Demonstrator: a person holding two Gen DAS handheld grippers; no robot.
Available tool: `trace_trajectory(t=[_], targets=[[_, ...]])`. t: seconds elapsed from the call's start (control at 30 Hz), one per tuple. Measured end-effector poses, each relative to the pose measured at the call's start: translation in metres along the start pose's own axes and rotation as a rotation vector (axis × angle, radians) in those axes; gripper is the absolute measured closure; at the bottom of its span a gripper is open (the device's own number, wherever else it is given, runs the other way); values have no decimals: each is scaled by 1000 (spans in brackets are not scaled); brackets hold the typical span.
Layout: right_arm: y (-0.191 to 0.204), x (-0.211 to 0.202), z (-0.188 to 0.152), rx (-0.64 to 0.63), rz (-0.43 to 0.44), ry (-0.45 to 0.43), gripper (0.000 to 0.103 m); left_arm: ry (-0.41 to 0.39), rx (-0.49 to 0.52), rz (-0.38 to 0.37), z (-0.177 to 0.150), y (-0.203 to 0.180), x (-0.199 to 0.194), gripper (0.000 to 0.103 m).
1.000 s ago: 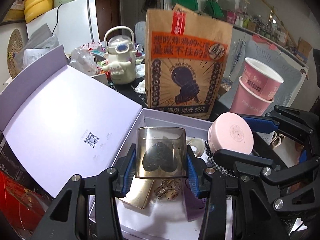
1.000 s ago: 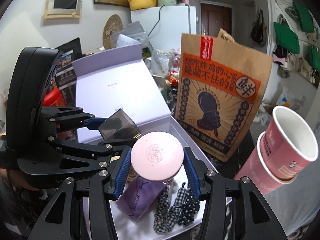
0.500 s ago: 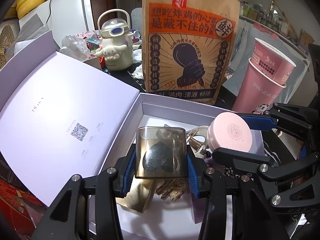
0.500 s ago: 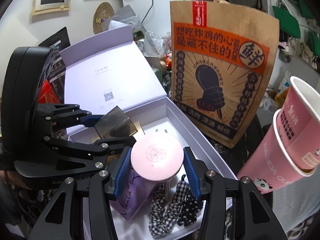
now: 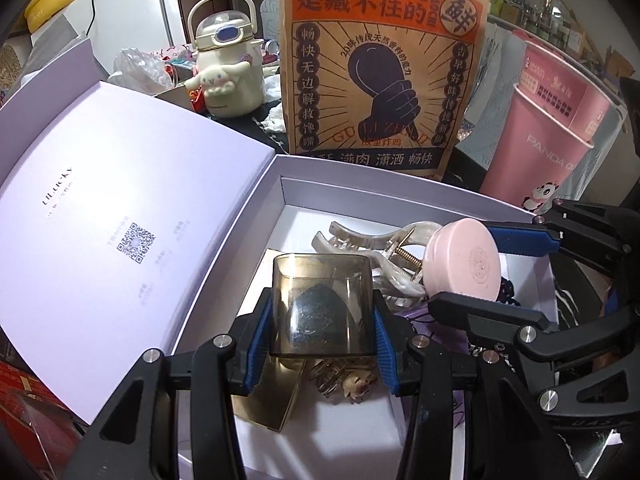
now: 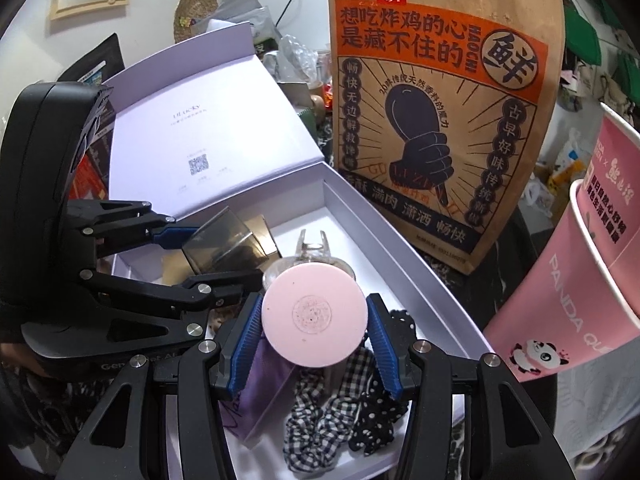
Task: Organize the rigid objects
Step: 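Lower the dark case into the box with the left gripper while the right lowers the pink compact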
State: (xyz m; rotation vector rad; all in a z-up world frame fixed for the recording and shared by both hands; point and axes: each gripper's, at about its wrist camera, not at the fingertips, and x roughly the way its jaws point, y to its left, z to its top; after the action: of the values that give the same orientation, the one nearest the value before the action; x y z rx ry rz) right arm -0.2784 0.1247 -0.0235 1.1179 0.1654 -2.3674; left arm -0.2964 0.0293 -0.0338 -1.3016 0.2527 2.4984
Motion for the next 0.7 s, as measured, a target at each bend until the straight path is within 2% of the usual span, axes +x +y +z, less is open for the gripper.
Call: trace_trajectory(t=[0.23,0.4,0.7], targets=[[-2,1,-1,2,-14,2,52,-2,-3,7,2,0,2,58],[-6,4,-4,21,-13,41,52,-10,15,36,2,-4,6,58],[-10,-10,2,11,-50,10,51,-4,-8,48,2,-2,5,58]])
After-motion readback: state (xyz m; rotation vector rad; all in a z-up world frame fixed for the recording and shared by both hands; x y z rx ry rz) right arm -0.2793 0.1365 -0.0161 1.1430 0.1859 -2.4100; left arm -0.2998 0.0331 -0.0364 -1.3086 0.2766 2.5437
